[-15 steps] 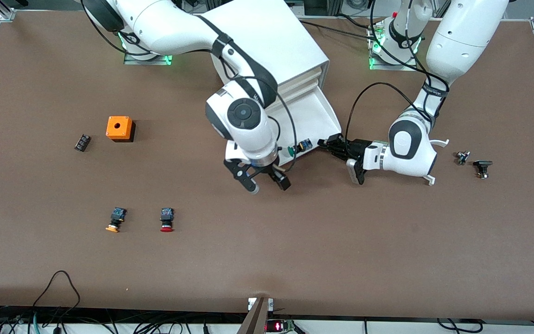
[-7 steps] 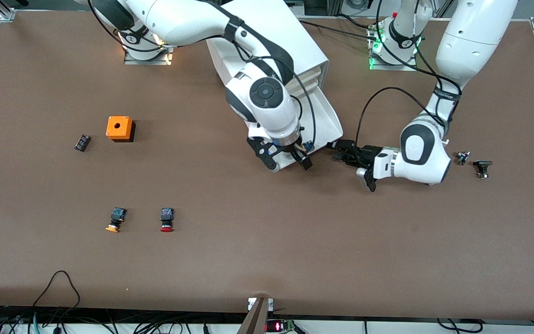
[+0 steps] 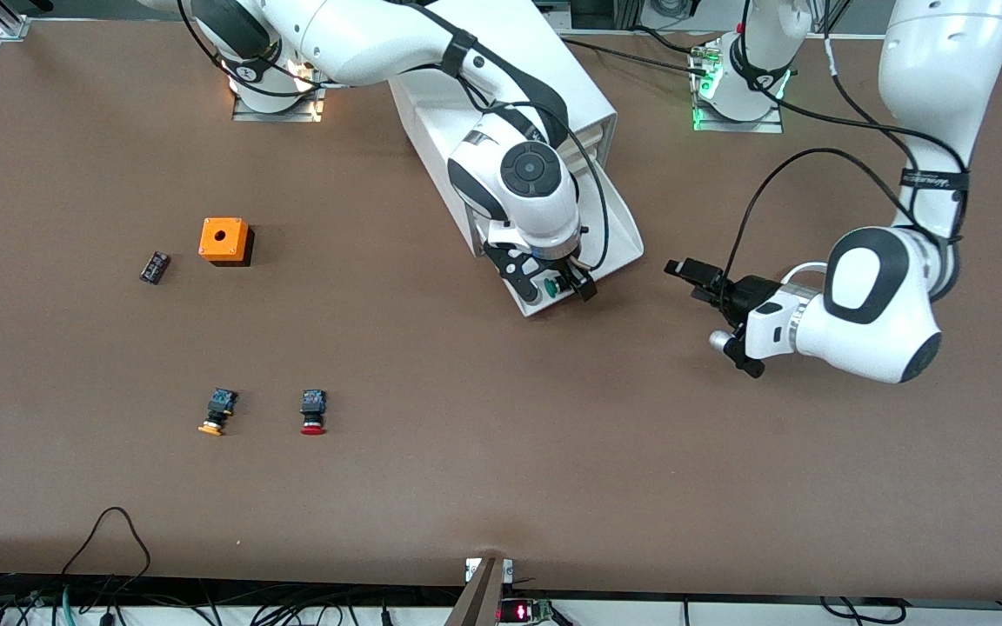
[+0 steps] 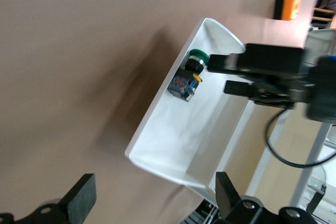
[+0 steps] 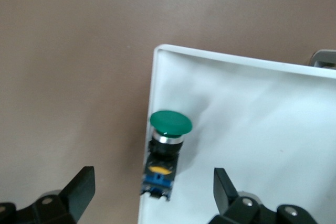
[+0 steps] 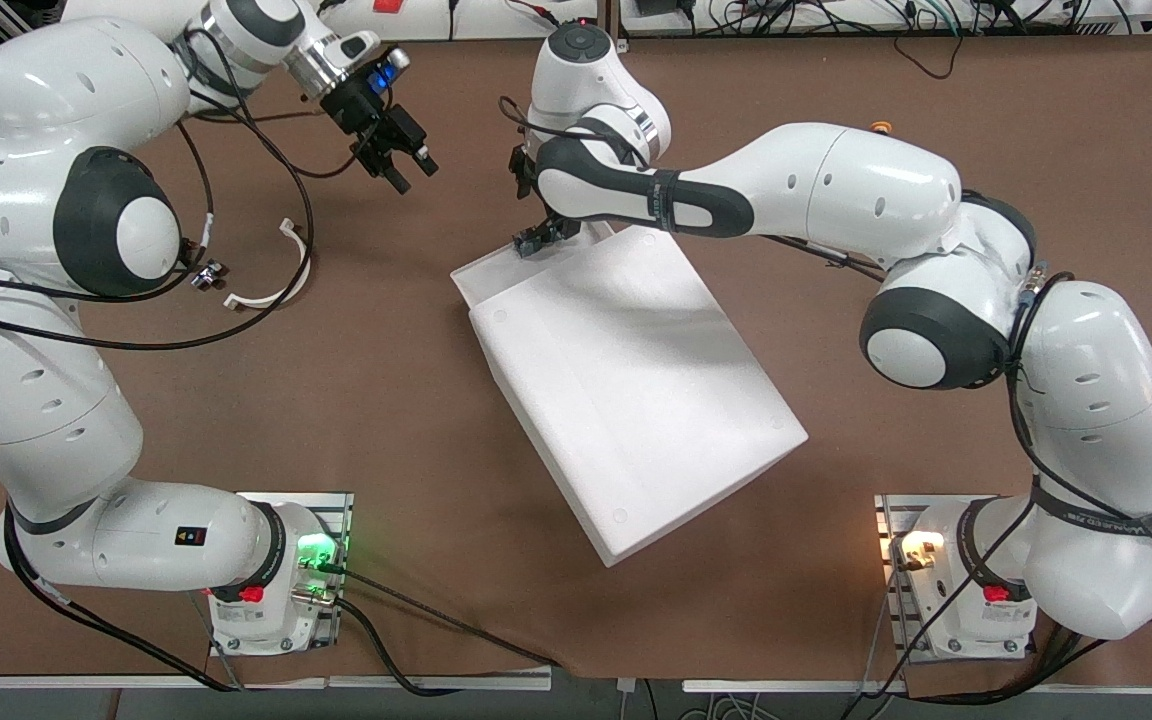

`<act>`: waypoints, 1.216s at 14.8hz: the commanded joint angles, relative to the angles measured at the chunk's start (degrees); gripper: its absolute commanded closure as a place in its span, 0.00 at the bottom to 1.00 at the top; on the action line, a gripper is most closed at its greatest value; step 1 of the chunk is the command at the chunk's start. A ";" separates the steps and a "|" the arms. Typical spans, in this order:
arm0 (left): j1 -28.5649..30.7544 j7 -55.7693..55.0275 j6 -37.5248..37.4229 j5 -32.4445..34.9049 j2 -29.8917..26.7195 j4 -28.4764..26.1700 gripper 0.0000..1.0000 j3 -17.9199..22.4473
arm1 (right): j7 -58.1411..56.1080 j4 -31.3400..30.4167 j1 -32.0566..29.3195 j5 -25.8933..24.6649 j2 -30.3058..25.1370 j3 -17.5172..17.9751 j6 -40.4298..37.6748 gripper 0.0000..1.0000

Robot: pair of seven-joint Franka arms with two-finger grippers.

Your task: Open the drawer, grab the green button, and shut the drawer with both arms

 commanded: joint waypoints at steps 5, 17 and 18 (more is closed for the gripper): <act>0.67 -11.94 -11.56 13.41 -0.61 14.45 0.00 0.45 | 1.57 0.09 1.31 -0.28 1.64 0.08 0.11 0.09; -0.39 -12.49 -10.08 37.59 -3.95 27.30 0.00 -0.69 | 0.52 1.06 2.01 -0.72 1.11 -0.18 -0.68 1.00; -0.21 -13.62 -10.08 37.42 -4.04 27.04 0.00 -0.60 | -0.44 1.32 1.93 -0.72 1.11 -0.10 -1.20 1.00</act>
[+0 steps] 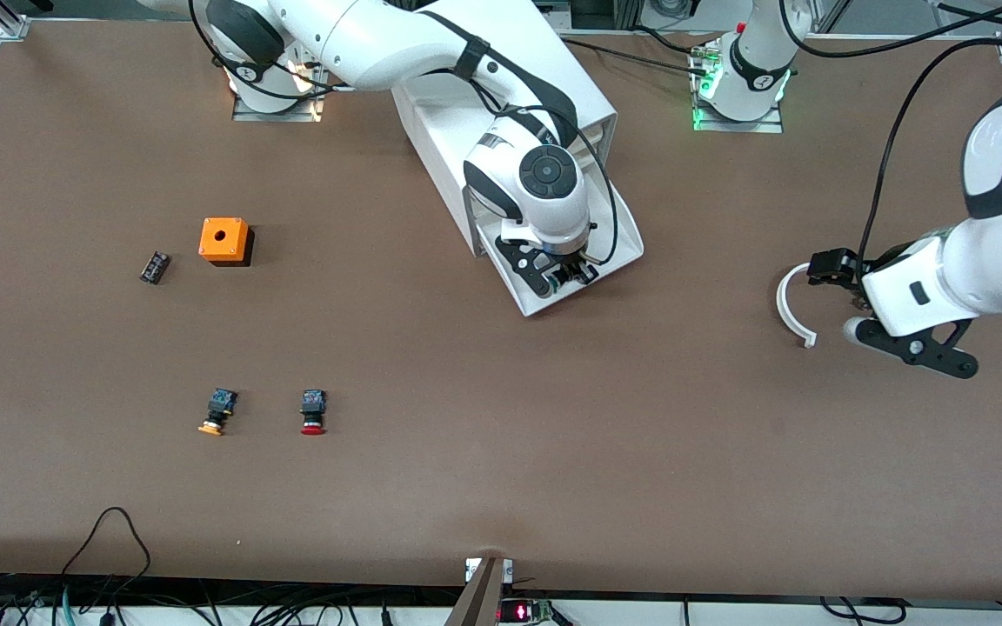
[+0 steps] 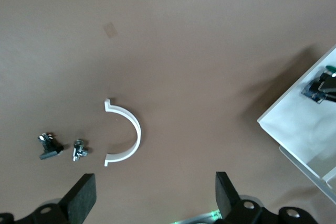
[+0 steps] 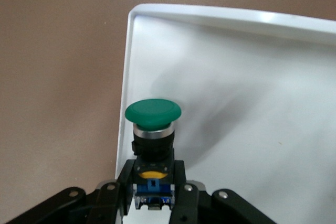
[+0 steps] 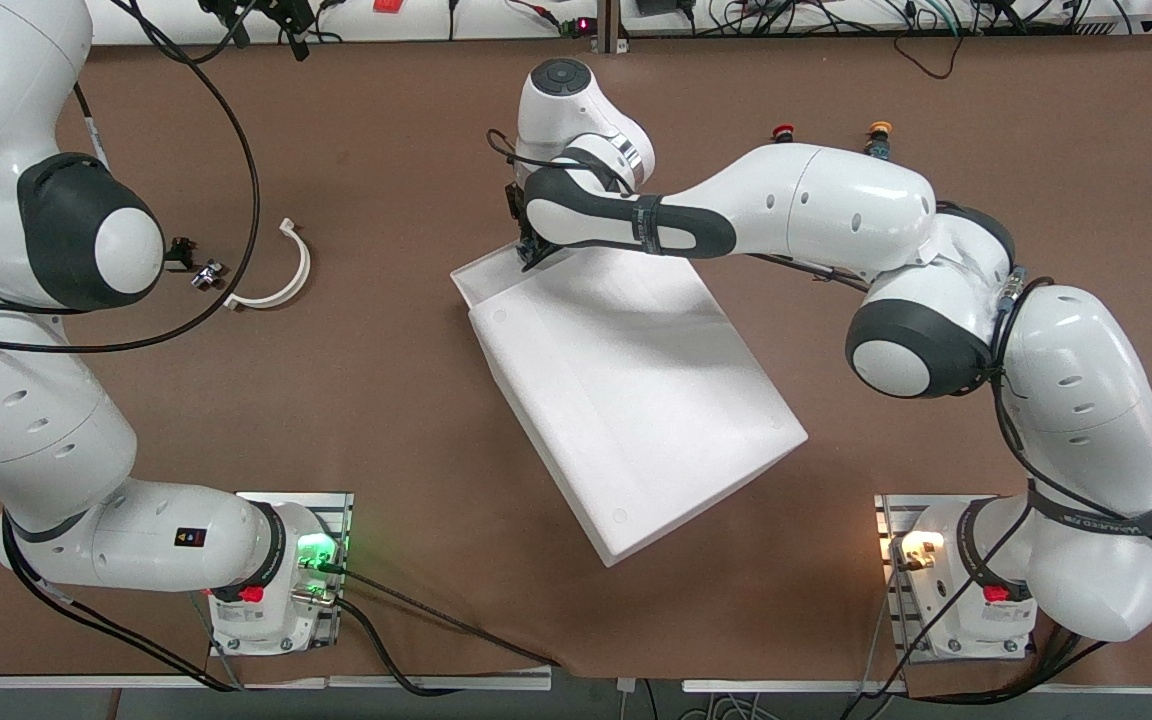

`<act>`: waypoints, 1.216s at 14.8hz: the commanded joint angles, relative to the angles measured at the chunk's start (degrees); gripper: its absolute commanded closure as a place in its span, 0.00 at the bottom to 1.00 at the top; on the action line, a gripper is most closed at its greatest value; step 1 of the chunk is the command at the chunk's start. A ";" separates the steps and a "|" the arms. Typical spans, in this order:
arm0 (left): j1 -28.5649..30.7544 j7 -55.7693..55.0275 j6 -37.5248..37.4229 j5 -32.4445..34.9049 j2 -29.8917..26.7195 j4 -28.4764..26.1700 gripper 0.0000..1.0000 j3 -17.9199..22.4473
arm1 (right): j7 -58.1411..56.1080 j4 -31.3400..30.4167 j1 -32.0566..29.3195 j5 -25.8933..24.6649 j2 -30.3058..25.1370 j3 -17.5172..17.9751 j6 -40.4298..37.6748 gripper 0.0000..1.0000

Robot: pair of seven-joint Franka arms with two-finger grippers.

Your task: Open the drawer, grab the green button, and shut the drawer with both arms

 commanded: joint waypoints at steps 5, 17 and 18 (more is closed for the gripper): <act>-0.23 -16.04 0.29 -0.81 0.32 0.77 0.00 -0.81 | -11.70 2.63 -0.43 -0.66 -2.24 -0.25 -3.04 1.00; -1.28 -38.84 29.17 -6.52 -9.16 -30.75 0.00 -5.20 | -50.11 2.55 -14.13 -0.57 -3.30 -1.48 -5.86 1.00; -1.28 -40.94 32.42 -7.23 -9.61 -33.65 0.00 -6.17 | -53.27 2.46 -15.45 -0.57 -3.30 -1.48 -5.86 1.00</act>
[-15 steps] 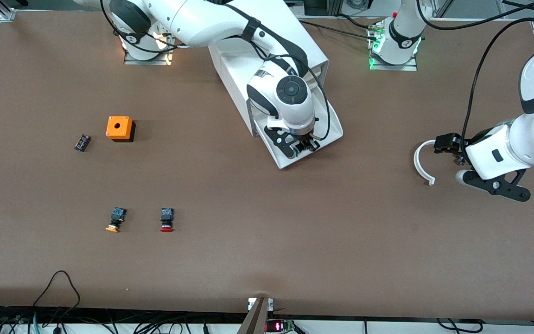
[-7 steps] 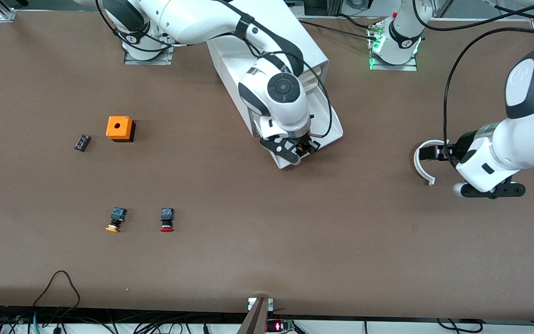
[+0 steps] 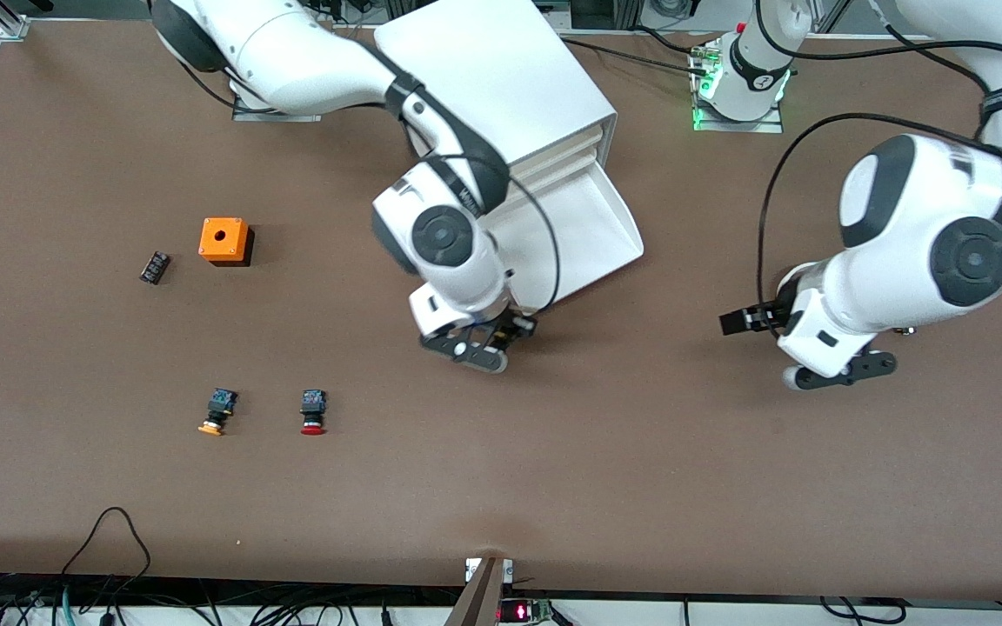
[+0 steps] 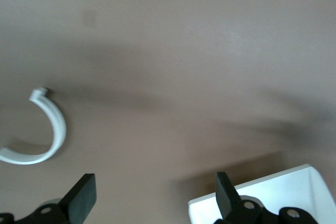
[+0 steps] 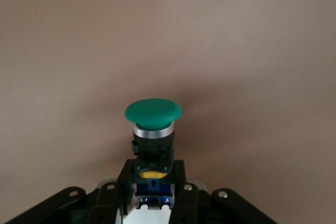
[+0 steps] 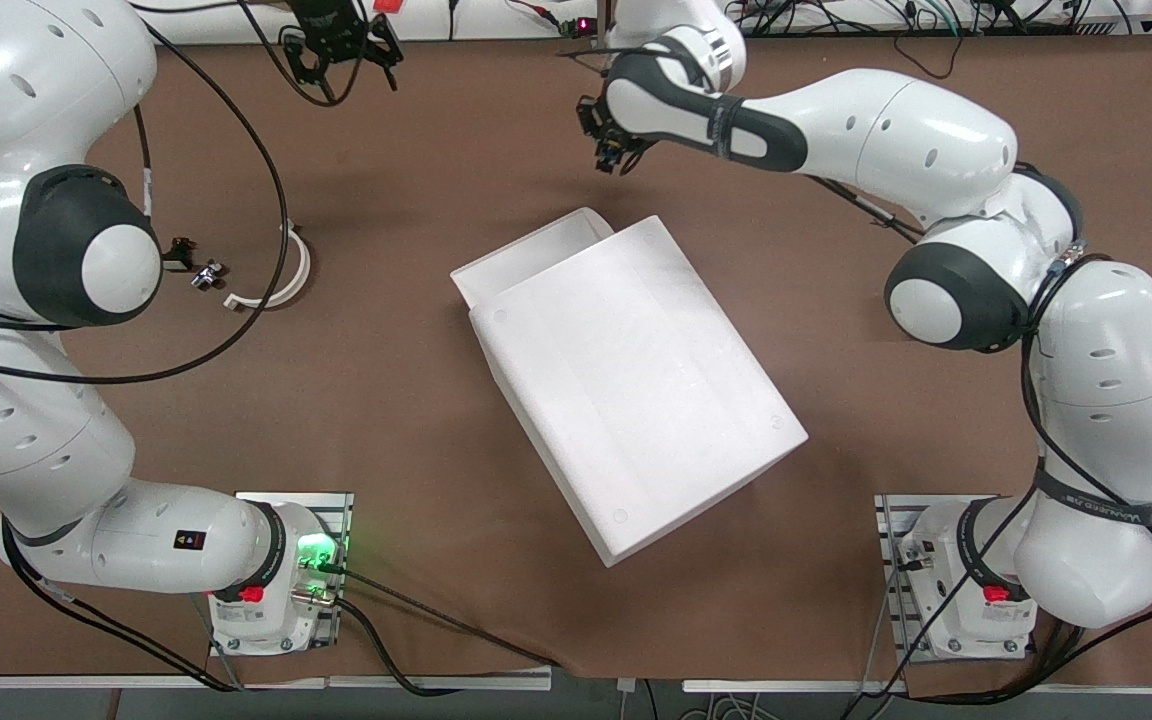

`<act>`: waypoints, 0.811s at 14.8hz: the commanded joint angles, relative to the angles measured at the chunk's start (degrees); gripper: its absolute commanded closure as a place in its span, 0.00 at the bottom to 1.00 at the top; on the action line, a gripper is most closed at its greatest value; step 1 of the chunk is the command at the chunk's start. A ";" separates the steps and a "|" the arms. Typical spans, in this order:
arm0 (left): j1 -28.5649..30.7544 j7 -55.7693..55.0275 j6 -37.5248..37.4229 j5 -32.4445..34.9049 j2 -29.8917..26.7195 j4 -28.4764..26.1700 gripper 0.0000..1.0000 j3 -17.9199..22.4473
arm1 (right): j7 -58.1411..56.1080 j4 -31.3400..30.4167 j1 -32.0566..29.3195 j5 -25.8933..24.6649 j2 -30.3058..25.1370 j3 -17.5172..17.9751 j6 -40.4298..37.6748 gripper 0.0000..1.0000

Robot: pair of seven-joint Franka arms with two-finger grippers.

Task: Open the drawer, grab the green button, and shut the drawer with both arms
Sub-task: 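Carry the green button beside the red button while the left gripper reaches the drawer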

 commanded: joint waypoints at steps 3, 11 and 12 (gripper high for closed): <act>0.42 -9.78 16.66 -2.06 -6.11 -16.96 0.00 -5.09 | -14.68 -1.23 -7.19 -0.50 -0.77 0.48 -1.27 1.00; -6.78 -25.35 43.59 0.83 0.21 -32.72 0.01 -8.35 | -32.45 -7.29 -15.47 -4.01 0.36 0.12 0.49 1.00; -7.04 -27.45 43.67 2.15 1.00 -32.63 0.01 -8.35 | -34.20 -7.29 -15.90 -4.01 0.72 0.12 0.49 1.00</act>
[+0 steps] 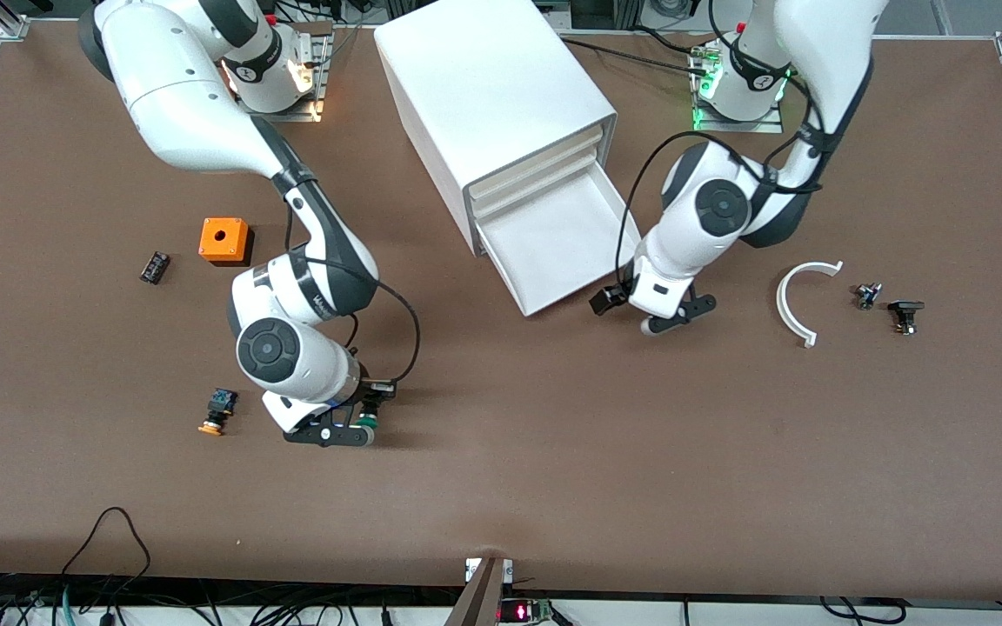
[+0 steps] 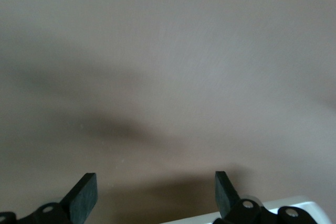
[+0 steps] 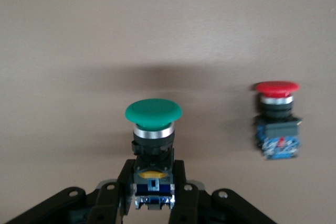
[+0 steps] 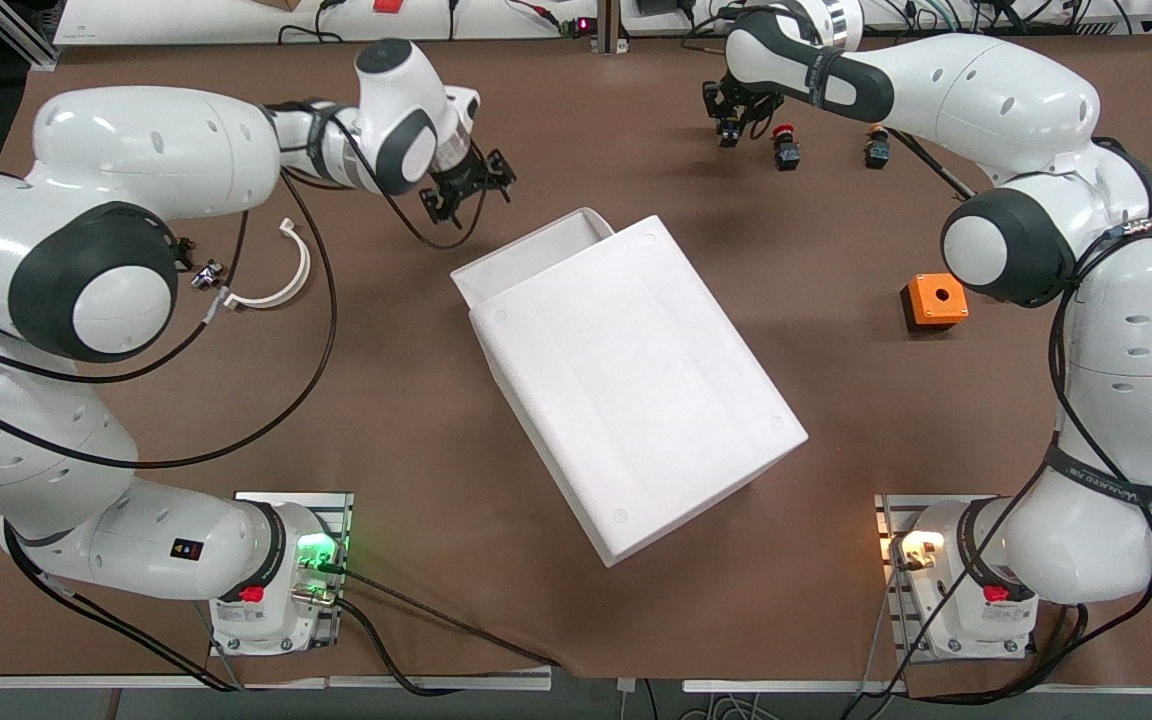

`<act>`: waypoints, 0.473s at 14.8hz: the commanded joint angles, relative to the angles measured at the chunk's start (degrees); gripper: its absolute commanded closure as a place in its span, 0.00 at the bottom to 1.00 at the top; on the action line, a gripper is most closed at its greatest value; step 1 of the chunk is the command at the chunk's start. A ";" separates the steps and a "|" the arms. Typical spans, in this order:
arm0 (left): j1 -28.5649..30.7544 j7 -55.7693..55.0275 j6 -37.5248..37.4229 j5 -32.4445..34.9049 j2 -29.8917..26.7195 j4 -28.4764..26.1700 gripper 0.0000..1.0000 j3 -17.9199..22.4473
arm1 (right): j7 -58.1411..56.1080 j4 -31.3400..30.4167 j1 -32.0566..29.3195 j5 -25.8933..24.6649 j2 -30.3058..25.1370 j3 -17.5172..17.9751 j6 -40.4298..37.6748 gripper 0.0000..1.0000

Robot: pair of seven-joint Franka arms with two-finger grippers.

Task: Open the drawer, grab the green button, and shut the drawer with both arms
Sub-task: 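Carry the green button beside the red button while the left gripper reaches the drawer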

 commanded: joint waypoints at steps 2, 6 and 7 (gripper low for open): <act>-2.47 -8.63 0.29 7.33 1.66 0.38 0.01 0.35 | -4.99 -1.58 -1.34 -1.15 0.99 0.66 2.06 1.00; -3.80 -12.52 -0.42 10.87 2.10 0.56 0.01 0.17 | -7.28 -2.10 -1.34 -2.38 3.27 0.66 5.05 1.00; -3.98 -12.61 -0.51 10.87 2.28 0.47 0.01 0.17 | -7.28 -2.10 -1.34 -2.38 3.80 0.66 5.14 1.00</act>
